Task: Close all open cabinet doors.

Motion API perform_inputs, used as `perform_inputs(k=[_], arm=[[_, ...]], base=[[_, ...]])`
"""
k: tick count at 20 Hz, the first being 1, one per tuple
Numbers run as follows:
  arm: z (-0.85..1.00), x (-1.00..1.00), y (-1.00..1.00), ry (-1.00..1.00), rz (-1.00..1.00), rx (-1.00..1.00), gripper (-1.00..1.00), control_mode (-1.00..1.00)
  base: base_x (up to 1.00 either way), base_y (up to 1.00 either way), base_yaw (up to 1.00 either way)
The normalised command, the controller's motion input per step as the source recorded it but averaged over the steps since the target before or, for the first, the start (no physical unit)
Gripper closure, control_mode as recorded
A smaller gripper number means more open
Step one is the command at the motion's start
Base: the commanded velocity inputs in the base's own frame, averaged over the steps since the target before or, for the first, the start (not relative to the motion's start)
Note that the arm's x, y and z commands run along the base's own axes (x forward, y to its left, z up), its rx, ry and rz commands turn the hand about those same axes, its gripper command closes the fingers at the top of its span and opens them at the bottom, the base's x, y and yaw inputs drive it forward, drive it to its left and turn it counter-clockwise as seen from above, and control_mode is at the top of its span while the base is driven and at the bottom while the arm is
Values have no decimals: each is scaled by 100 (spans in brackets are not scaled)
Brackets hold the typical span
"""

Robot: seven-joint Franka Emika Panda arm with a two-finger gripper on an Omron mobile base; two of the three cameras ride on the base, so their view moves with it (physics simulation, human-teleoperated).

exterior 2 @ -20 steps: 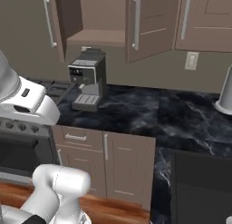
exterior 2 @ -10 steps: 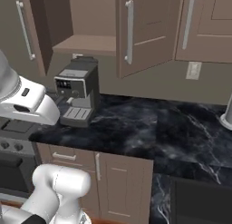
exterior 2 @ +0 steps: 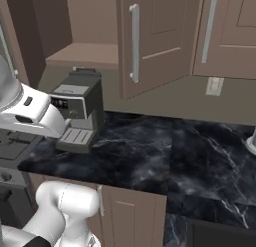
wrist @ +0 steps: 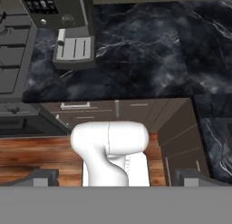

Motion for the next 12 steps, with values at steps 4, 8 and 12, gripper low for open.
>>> perform_inputs(k=[4,8,12], arm=[[0,0,0,0,0,0,-100,100],[0,0,0,0,0,0,-100,100],[0,0,0,0,0,0,-100,100]], base=[[38,-25,0],[32,-27,-1],[16,-24,-6]])
